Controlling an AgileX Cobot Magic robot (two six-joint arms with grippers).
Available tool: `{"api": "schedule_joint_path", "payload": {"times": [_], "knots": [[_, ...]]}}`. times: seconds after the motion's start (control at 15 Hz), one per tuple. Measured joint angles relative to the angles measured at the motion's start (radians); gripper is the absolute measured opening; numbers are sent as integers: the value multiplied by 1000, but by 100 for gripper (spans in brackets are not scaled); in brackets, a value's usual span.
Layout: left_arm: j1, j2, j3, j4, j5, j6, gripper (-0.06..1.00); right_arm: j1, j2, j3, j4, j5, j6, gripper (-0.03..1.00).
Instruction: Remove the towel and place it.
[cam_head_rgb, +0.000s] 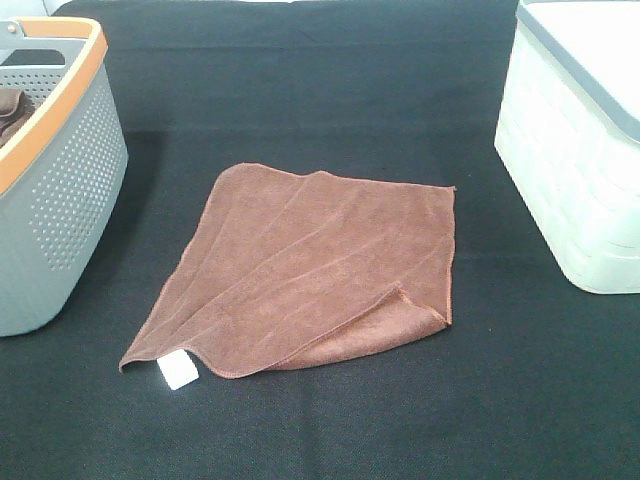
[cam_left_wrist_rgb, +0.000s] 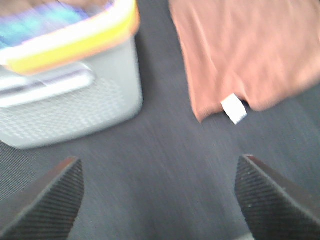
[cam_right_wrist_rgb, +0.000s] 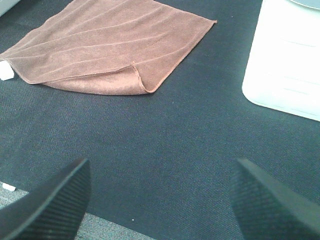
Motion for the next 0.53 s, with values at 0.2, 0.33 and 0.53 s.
{"api": "schedule_joint_path", "payload": {"times": [0.2,0.33,0.53], "knots": [[42,-99,0,0,1,0,79,0,0,0,0,0,0,73],[42,-101,0,-1,1,0,79,-9,0,0,0,0,0,73],[42,-101,0,-1,1,0,79,-130,0,0,1,-1,0,73]]}}
